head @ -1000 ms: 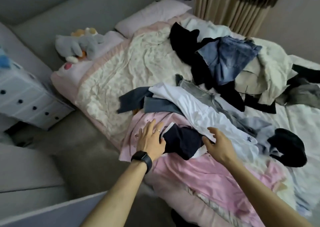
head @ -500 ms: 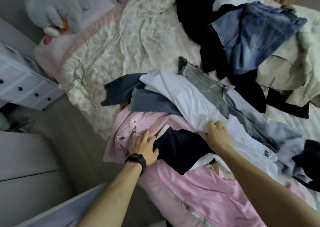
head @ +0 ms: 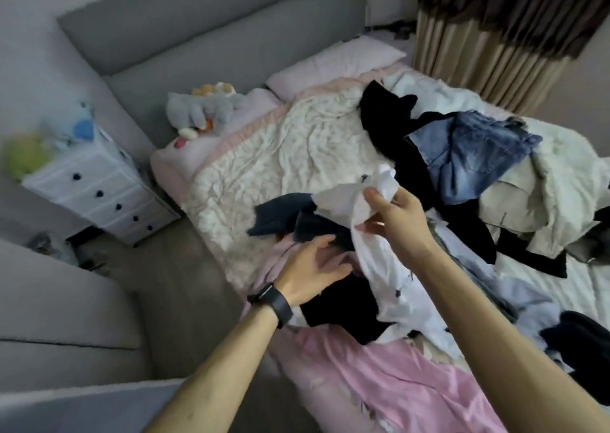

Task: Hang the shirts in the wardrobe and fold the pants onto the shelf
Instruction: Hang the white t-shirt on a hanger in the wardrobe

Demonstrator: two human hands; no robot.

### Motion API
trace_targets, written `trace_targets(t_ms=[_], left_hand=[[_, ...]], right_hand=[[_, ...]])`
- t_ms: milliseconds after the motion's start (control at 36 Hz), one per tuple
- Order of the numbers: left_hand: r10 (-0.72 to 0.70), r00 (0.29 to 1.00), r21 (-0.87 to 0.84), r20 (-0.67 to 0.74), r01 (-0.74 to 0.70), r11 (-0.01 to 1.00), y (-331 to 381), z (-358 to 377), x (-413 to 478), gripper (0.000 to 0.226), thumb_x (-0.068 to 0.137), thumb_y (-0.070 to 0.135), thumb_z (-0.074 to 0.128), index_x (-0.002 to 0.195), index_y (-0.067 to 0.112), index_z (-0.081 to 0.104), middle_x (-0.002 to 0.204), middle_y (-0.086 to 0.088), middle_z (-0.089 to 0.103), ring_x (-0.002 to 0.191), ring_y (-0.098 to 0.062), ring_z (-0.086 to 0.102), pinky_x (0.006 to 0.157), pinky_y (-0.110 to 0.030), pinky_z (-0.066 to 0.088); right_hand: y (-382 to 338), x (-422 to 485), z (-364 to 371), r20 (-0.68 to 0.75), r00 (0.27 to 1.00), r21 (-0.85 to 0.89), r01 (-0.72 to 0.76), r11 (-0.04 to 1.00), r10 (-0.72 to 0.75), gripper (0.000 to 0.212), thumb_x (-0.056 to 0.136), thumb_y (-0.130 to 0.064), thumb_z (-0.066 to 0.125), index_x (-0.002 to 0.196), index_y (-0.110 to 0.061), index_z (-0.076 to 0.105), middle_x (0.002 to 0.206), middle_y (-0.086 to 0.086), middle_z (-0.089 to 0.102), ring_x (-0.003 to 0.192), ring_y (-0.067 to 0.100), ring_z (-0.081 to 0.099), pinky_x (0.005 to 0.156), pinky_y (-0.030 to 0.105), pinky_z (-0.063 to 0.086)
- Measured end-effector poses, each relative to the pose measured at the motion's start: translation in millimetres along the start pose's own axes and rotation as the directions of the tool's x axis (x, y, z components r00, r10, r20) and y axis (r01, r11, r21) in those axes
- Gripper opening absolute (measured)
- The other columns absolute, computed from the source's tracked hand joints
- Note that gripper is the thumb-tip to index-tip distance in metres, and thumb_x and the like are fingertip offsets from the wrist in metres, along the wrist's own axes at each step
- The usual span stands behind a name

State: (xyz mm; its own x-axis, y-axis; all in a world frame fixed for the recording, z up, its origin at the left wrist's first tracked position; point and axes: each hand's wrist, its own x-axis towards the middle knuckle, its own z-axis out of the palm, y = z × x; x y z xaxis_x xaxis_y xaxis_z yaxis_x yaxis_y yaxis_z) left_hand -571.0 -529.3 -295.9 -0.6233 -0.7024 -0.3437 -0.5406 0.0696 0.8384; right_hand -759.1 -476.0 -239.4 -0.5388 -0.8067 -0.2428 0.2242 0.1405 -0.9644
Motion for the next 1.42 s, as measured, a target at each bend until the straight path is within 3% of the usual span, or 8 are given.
trace_targets(t_ms=[194,389,556,667,750,1028,1194,1417], left_hand=[[0.052,0.979,0.045,-0.197,-0.044,0.998,25,-61,-101,0.025,0.073,0.055,0.077,0.092,0.042,0.069,0.086,0.022,0.073,0.078,0.008,0.067,0.068,-0.019,0.054],[-0.027,0.846,-0.013,-0.533,0.023,1.000,-19,-124,-216,0.053,0.075,0.066,0.060,0.109,0.026,0.068,0.102,0.009,0.074,0.096,-0.014,0.069,0.085,-0.045,0.057],[0.001,0.736,-0.008,-0.677,-0.009,1.000,-52,-147,-333,0.023,0.080,0.051,0.069,0.096,0.035,0.068,0.079,0.025,0.069,0.068,0.005,0.063,0.053,-0.014,0.044],[-0.014,0.732,0.017,-0.681,0.035,0.999,-60,-156,-390,0.016,0.081,0.040,0.072,0.077,0.028,0.063,0.063,0.015,0.062,0.055,-0.003,0.052,0.050,-0.024,0.041],[-0.073,0.742,0.015,-0.666,0.112,0.994,-67,-155,-419,0.029,0.076,0.045,0.071,0.071,0.018,0.060,0.057,0.013,0.052,0.054,-0.003,0.042,0.053,-0.024,0.035],[-0.377,0.507,-0.243,-0.775,0.311,0.919,-79,-164,-487,0.033,0.063,0.044,0.066,0.076,0.014,0.068,0.070,0.003,0.070,0.069,-0.020,0.067,0.065,-0.040,0.057],[-0.507,0.447,-0.430,-0.737,0.269,0.862,-83,-172,-531,0.025,0.068,0.029,0.075,0.090,0.019,0.069,0.079,-0.001,0.071,0.064,-0.016,0.064,0.059,-0.032,0.052],[-0.575,0.429,-0.605,-0.696,0.081,0.792,-89,-168,-578,0.044,0.089,0.001,0.067,0.126,0.023,0.059,0.105,-0.018,0.071,0.086,-0.018,0.066,0.082,-0.032,0.056]], right_hand=[[-106,-86,90,0.223,0.962,0.275,0.094,0.957,-0.159,0.031,0.094,-0.017,0.070,0.065,-0.023,0.065,0.066,-0.005,0.062,0.064,0.023,0.065,0.066,0.034,0.059],[-144,-160,158,0.184,0.911,0.346,0.291,0.892,-0.369,0.015,0.094,-0.022,0.068,0.083,-0.015,0.060,0.059,-0.009,0.061,0.061,0.014,0.067,0.067,0.034,0.061],[-93,-182,189,0.168,0.911,0.013,0.381,0.924,-0.378,0.014,0.096,-0.024,0.060,0.081,-0.026,0.059,0.062,-0.015,0.064,0.066,0.017,0.071,0.068,0.043,0.064],[-24,-201,193,0.278,0.942,-0.360,0.284,0.889,-0.188,0.024,0.095,-0.031,0.059,0.101,-0.009,0.055,0.087,0.011,0.070,0.083,0.033,0.072,0.080,0.058,0.058],[19,-239,202,0.374,0.920,-0.555,0.324,0.766,-0.118,0.045,0.093,-0.043,0.066,0.121,-0.010,0.052,0.121,0.013,0.060,0.104,0.027,0.065,0.090,0.047,0.053],[70,-380,281,0.906,0.416,-0.211,0.607,0.766,-0.079,0.052,0.082,-0.050,0.078,0.127,-0.040,0.054,0.119,-0.024,0.059,0.091,0.000,0.066,0.074,0.023,0.055],[79,-386,328,0.949,0.301,-0.121,0.614,0.780,-0.090,0.006,0.093,-0.035,0.071,0.096,-0.034,0.066,0.086,-0.021,0.073,0.076,0.001,0.071,0.070,0.017,0.054],[82,-392,379,0.986,0.168,-0.044,0.379,0.924,-0.022,0.013,0.101,-0.027,0.060,0.096,-0.016,0.060,0.087,-0.002,0.074,0.078,0.018,0.075,0.070,0.033,0.061]])
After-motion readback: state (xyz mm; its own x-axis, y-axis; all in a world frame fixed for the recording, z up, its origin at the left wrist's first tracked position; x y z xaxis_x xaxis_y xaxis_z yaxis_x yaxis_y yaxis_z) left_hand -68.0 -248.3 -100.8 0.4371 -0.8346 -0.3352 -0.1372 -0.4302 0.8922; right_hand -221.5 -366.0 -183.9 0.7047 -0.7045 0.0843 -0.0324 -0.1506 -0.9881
